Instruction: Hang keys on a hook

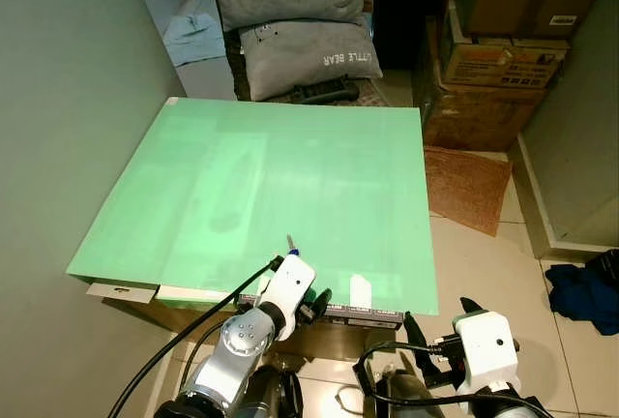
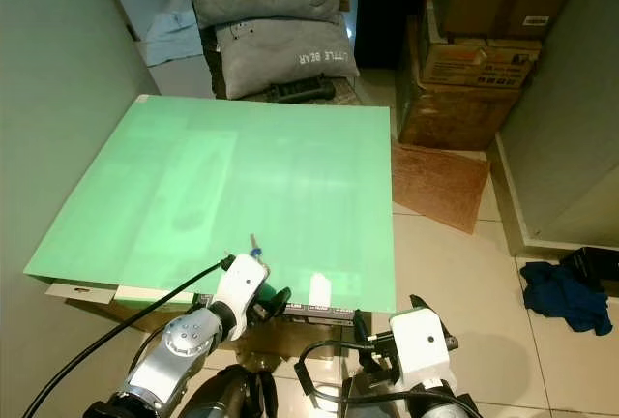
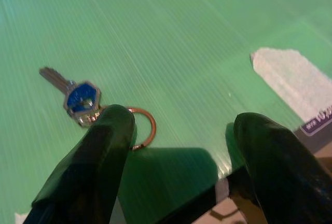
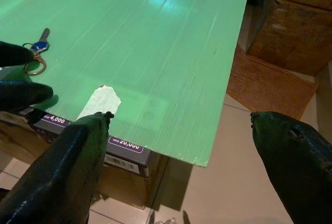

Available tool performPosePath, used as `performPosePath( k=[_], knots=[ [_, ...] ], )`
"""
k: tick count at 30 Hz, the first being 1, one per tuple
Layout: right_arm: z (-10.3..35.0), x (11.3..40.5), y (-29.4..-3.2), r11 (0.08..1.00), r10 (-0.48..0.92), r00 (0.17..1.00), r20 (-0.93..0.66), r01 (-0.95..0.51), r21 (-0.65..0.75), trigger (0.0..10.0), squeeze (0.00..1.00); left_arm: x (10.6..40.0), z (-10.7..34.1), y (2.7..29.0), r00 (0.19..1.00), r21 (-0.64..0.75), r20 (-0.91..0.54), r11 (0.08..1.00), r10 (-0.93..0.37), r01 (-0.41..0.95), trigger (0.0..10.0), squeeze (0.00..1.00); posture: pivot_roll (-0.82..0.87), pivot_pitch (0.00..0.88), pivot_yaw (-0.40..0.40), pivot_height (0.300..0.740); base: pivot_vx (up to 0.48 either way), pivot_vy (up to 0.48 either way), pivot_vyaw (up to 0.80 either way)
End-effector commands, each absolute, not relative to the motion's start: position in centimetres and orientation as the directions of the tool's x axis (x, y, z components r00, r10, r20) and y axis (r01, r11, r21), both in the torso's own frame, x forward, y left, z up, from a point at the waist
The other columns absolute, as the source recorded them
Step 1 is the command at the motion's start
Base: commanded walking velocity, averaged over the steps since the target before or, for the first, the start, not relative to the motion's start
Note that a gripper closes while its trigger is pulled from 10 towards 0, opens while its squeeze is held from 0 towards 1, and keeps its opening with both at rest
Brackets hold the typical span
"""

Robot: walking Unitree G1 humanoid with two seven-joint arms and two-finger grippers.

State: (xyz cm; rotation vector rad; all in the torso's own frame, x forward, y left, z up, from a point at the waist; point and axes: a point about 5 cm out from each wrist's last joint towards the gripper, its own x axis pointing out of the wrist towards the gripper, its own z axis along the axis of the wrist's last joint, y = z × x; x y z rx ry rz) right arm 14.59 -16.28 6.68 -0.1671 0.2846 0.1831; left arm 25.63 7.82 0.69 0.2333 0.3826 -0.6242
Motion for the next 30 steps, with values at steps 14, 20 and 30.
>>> performPosePath(
  k=[14,20,30],
  knots=[
    [6.7,14.7,-16.6,0.965,0.162,0.941,-0.297,-0.214,-0.151,10.0,0.00,26.3,0.2,7.2,0.739,0.114,-0.442,0.785,-0.509,0.609,10.0,0.00,-0.21,0.190,0.083,0.699,0.000,0.000,0.00],
    [6.6,14.8,-16.7,0.964,0.162,0.939,-0.302,-0.216,-0.155,10.0,0.00,26.0,-0.9,7.2,0.704,0.125,-0.524,0.774,-0.480,0.621,10.0,0.00,-0.21,0.179,0.084,0.699,0.000,0.000,0.00],
    [6.4,14.8,-16.6,0.962,0.168,0.936,-0.311,-0.225,-0.157,10.0,0.00,25.5,-1.9,7.3,0.654,0.143,-0.592,0.737,-0.471,0.661,0.0,0.00,-0.21,0.167,0.081,0.699,0.000,0.000,0.00]
  ],
)
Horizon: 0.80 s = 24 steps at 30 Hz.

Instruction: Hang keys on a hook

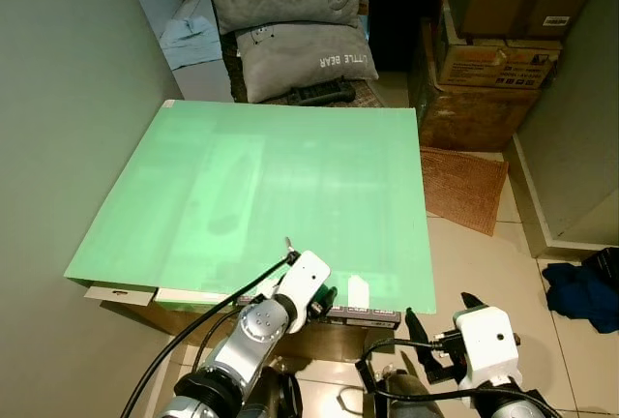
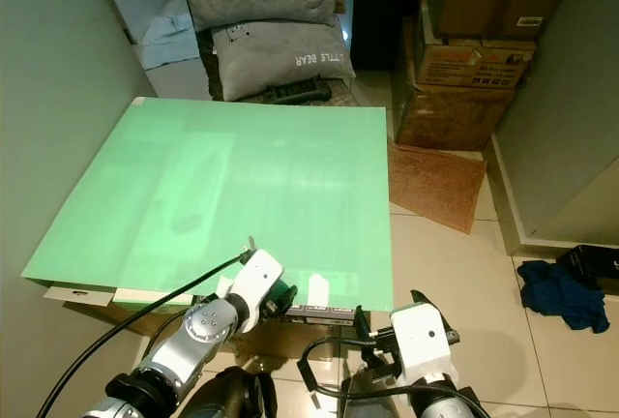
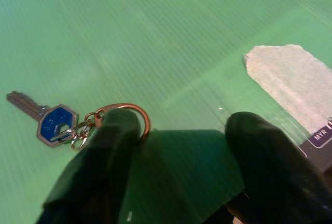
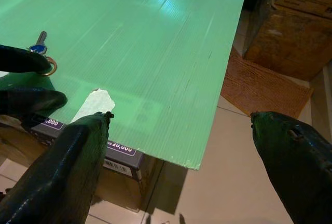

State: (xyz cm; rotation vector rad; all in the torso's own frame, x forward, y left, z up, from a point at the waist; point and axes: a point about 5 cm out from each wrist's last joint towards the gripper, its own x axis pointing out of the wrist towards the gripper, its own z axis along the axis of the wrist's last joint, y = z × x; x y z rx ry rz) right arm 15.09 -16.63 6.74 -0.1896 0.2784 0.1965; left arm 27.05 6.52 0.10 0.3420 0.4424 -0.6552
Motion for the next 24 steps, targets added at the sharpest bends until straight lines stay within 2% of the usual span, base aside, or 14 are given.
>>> performPosePath(
  k=[1,18,24],
  knots=[
    [6.4,14.8,-16.7,0.962,0.168,0.935,-0.311,-0.225,-0.157,10.0,0.00,25.5,-2.0,7.4,0.653,0.146,-0.594,0.735,-0.470,0.662,0.0,0.00,-0.21,0.167,0.081,0.699,0.000,0.000,0.00],
    [6.2,14.8,-16.5,0.959,0.180,0.929,-0.323,-0.239,-0.155,10.0,0.00,25.2,-2.3,7.4,0.632,0.163,-0.607,0.702,-0.482,0.693,0.0,0.00,-0.21,0.178,0.074,0.699,0.000,0.000,0.00],
    [6.2,14.8,-16.7,0.961,0.170,0.930,-0.325,-0.230,-0.153,10.0,0.00,26.0,-1.0,6.9,0.688,0.226,-0.518,0.695,-0.508,0.683,0.0,0.00,-0.21,0.180,0.071,0.699,0.000,0.000,0.00]
  ],
)
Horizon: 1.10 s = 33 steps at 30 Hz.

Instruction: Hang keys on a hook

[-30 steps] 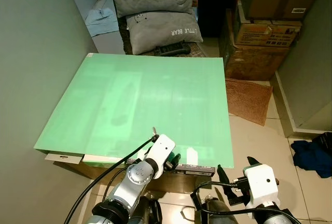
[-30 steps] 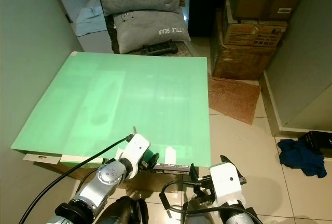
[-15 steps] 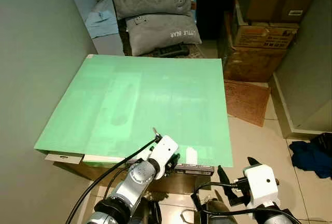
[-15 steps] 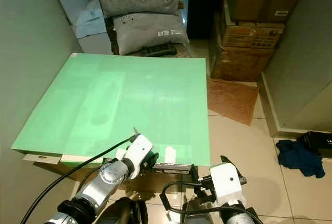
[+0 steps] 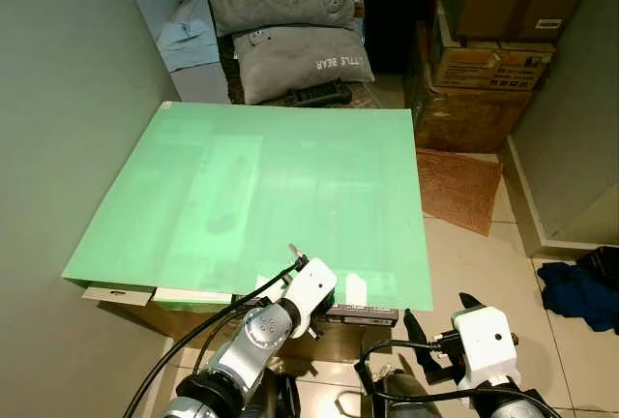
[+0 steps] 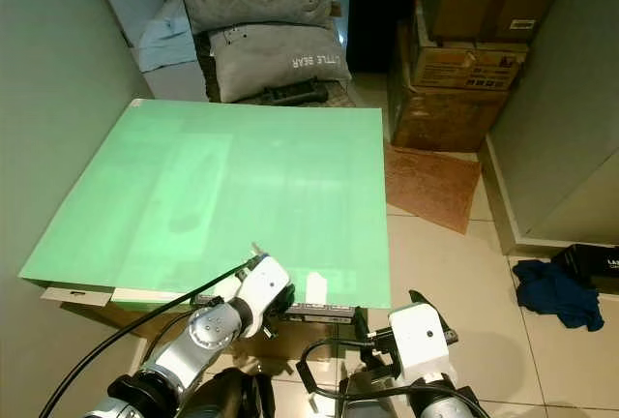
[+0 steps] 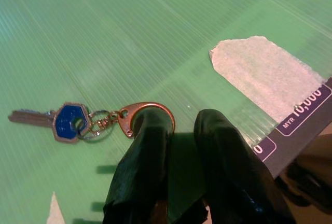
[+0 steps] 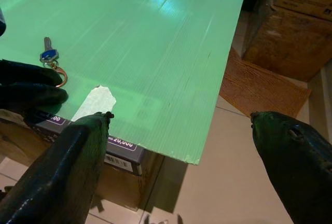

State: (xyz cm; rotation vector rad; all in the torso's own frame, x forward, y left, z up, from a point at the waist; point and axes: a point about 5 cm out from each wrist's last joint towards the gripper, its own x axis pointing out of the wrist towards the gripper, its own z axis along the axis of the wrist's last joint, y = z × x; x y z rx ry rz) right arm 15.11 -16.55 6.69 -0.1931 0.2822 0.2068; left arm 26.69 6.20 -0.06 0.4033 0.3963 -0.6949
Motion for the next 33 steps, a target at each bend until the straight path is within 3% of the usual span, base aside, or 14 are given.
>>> performPosePath(
  k=[1,20,23,26,33],
  knots=[
    [6.2,14.8,-16.7,0.961,0.170,0.930,-0.325,-0.229,-0.153,10.0,0.00,26.0,-1.0,6.8,0.685,0.221,-0.517,0.694,-0.513,0.686,0.0,0.00,-0.21,0.180,0.072,0.699,0.000,0.000,0.00],
    [5.9,15.3,-16.3,0.959,0.188,0.927,-0.325,-0.244,-0.142,10.0,0.00,26.2,-0.3,6.5,0.708,0.323,-0.457,0.642,-0.539,0.696,0.0,0.00,-0.20,0.176,0.078,0.699,0.000,0.000,0.00],
    [5.9,15.4,-16.2,0.959,0.188,0.928,-0.322,-0.244,-0.142,10.0,0.00,26.6,0.2,6.7,0.714,0.263,-0.427,0.680,-0.554,0.685,0.0,0.00,-0.20,0.173,0.081,0.699,0.000,0.000,0.00],
    [5.9,15.6,-16.2,0.960,0.185,0.930,-0.318,-0.240,-0.142,10.0,0.00,27.6,1.8,7.7,0.743,0.095,-0.367,0.772,-0.560,0.629,0.0,0.00,-0.19,0.168,0.084,0.699,0.000,0.000,0.00],
    [5.5,15.9,-16.0,0.959,0.196,0.927,-0.319,-0.250,-0.136,10.0,0.00,27.2,3.1,7.5,0.735,0.022,-0.311,0.768,-0.603,0.640,0.0,0.00,-0.17,0.150,0.082,0.699,0.000,0.000,0.00]
  ],
)
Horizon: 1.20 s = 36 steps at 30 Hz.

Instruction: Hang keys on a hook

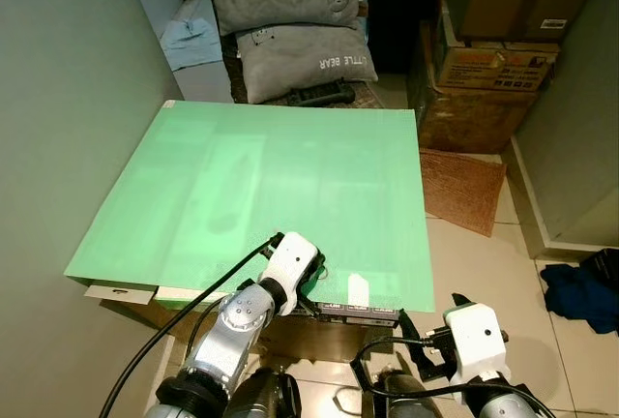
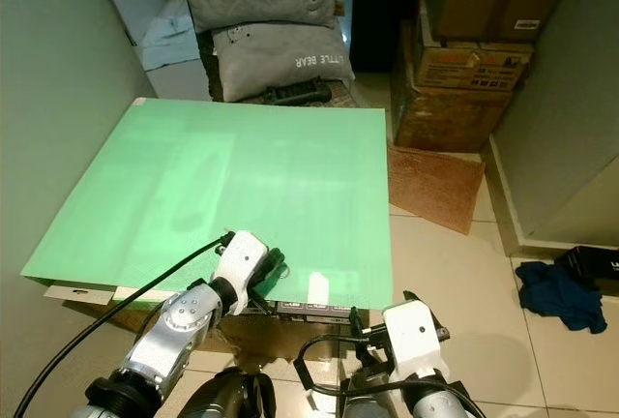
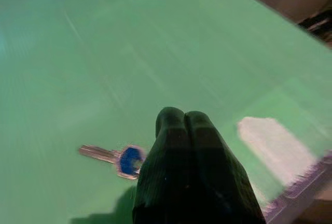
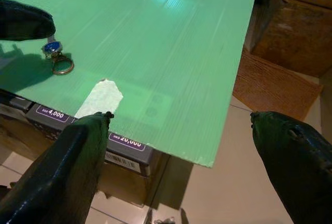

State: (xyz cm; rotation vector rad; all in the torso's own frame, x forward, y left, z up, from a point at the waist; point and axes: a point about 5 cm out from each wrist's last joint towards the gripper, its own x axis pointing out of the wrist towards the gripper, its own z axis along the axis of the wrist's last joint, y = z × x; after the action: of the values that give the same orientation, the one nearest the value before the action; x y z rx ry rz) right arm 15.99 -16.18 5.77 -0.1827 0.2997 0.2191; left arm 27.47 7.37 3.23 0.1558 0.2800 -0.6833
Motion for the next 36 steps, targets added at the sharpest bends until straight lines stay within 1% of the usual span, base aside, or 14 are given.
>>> performPosePath(
  k=[1,6,8,9,10,11,12,16,18,24,30,31,32,36],
  knots=[
    [5.5,16.0,-16.0,0.959,0.197,0.928,-0.317,-0.250,-0.136,10.0,0.00,27.2,3.5,7.3,0.737,-0.001,-0.297,0.772,-0.607,0.635,0.0,0.00,-0.17,0.147,0.081,0.699,0.000,0.000,0.00],
    [5.5,16.4,-16.0,0.959,0.199,0.929,-0.311,-0.250,-0.136,10.0,0.00,27.0,4.5,7.5,0.746,-0.061,-0.261,0.782,-0.613,0.621,0.0,0.00,-0.16,0.143,0.078,0.699,0.000,0.000,0.00],
    [5.5,16.6,-15.9,0.957,0.205,0.930,-0.306,-0.255,-0.135,10.0,0.00,27.0,5.1,7.8,0.746,-0.014,-0.233,0.769,-0.624,0.639,0.0,0.00,-0.15,0.141,0.073,0.699,0.000,0.000,0.00],
    [5.5,16.7,-15.8,0.957,0.208,0.929,-0.305,-0.258,-0.134,10.0,0.00,27.0,5.0,7.9,0.746,0.020,-0.254,0.768,-0.615,0.640,0.0,0.00,-0.14,0.140,0.071,0.699,0.000,0.000,0.00],
    [5.5,16.7,-15.8,0.956,0.210,0.929,-0.304,-0.260,-0.134,10.0,0.00,27.0,4.8,8.0,0.750,0.072,-0.278,0.765,-0.600,0.640,10.0,0.00,-0.14,0.140,0.071,0.699,0.000,0.000,0.00],
    [5.4,16.8,-15.7,0.955,0.216,0.928,-0.302,-0.266,-0.134,10.0,0.00,27.2,4.7,8.0,0.762,0.102,-0.288,0.772,-0.581,0.627,10.0,0.00,-0.14,0.143,0.070,0.699,0.000,0.000,0.00],
    [5.5,16.9,-15.6,0.953,0.220,0.928,-0.301,-0.270,-0.135,10.0,0.00,27.5,4.6,7.9,0.769,0.124,-0.297,0.776,-0.566,0.618,10.0,1.00,-0.14,0.144,0.067,0.699,0.000,0.000,0.00],
    [5.5,17.0,-15.5,0.952,0.226,0.927,-0.299,-0.275,-0.135,10.0,0.00,28.1,4.3,7.6,0.781,0.139,-0.327,0.791,-0.532,0.596,10.0,1.00,-0.14,0.145,0.065,0.699,0.000,0.000,0.00],
    [5.5,17.1,-15.5,0.951,0.230,0.927,-0.298,-0.279,-0.135,10.0,0.00,28.5,3.8,6.8,0.774,0.150,-0.385,0.793,-0.503,0.591,10.0,1.00,-0.15,0.149,0.064,0.699,0.000,0.000,0.00],
    [5.4,16.8,-15.5,0.950,0.230,0.926,-0.300,-0.280,-0.137,10.0,0.00,28.5,3.8,5.3,0.758,0.151,-0.392,0.776,-0.522,0.612,10.0,1.00,-0.17,0.145,0.073,0.699,0.000,0.000,0.00],
    [5.4,16.5,-15.5,0.952,0.224,0.926,-0.303,-0.275,-0.136,10.0,0.00,27.9,3.0,4.9,0.723,0.147,-0.415,0.744,-0.552,0.652,10.0,1.00,-0.17,0.144,0.080,0.699,0.000,0.000,0.00],
    [5.3,16.4,-15.5,0.952,0.222,0.926,-0.305,-0.273,-0.135,10.0,0.00,27.6,2.5,4.6,0.706,0.144,-0.434,0.731,-0.559,0.667,10.0,0.31,-0.17,0.143,0.082,0.699,0.000,0.000,0.00],
    [5.3,16.3,-15.6,0.952,0.222,0.926,-0.307,-0.273,-0.135,10.0,0.00,27.4,2.3,4.4,0.695,0.145,-0.446,0.721,-0.563,0.677,10.0,0.00,-0.17,0.143,0.082,0.699,0.000,0.000,0.00],
    [5.3,16.3,-15.6,0.952,0.222,0.925,-0.308,-0.273,-0.136,10.0,0.00,27.3,2.1,4.0,0.689,0.155,-0.454,0.711,-0.565,0.685,10.0,0.00,-0.17,0.141,0.082,0.699,0.000,0.000,0.00]
  ],
)
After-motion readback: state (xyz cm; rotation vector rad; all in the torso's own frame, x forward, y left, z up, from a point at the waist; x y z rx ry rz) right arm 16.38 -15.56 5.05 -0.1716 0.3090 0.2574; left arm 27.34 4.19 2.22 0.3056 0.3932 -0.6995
